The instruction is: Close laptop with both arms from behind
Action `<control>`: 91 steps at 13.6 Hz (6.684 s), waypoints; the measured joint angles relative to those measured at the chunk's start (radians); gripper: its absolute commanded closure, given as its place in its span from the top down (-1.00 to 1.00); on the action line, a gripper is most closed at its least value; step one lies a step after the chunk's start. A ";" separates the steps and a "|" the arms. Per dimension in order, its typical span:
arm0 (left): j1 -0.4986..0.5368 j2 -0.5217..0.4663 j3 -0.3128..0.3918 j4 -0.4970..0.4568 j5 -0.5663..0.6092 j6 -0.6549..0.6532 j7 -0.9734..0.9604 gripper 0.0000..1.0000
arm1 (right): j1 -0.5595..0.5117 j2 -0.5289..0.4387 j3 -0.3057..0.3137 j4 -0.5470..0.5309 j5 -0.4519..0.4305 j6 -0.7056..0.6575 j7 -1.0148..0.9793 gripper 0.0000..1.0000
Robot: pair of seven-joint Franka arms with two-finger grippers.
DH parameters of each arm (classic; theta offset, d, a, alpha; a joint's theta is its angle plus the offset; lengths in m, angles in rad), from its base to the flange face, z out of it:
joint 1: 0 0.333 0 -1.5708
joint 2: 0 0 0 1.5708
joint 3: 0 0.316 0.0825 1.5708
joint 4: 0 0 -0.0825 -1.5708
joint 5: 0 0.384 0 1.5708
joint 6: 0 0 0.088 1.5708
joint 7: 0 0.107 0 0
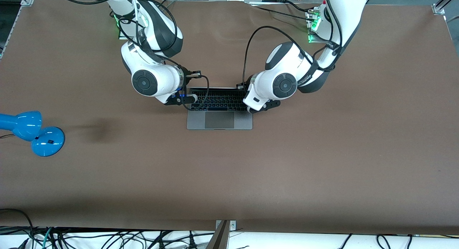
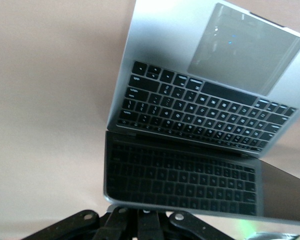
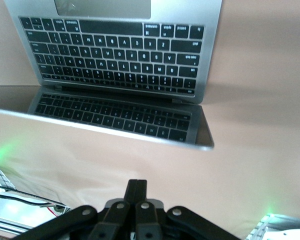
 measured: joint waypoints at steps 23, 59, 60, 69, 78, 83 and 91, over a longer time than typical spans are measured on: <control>-0.004 0.153 0.041 0.134 0.071 0.028 0.001 -1.00 | 0.000 0.122 -0.069 -0.004 -0.097 0.253 -0.176 -1.00; -0.030 0.315 0.094 0.194 0.123 0.199 0.001 -0.08 | 0.008 0.341 -0.098 0.090 -0.129 0.464 -0.335 0.09; -0.030 0.315 0.094 0.197 0.125 0.200 0.002 0.96 | 0.009 0.341 -0.106 0.093 -0.129 0.464 -0.335 0.63; -0.003 0.116 0.099 0.245 0.249 -0.042 0.011 1.00 | 0.021 0.238 -0.156 0.107 -0.135 0.443 -0.334 1.00; 0.205 -0.214 0.106 0.237 0.283 -0.431 0.348 1.00 | -0.070 -0.076 -0.271 0.120 -0.217 0.104 -0.333 1.00; 0.329 -0.355 0.112 0.229 0.328 -0.539 0.574 1.00 | -0.089 -0.207 -0.280 0.149 -0.385 -0.026 -0.330 1.00; 0.252 -0.656 0.354 -0.045 0.338 -0.489 0.845 1.00 | -0.149 -0.333 -0.312 0.156 -0.360 -0.162 -0.330 1.00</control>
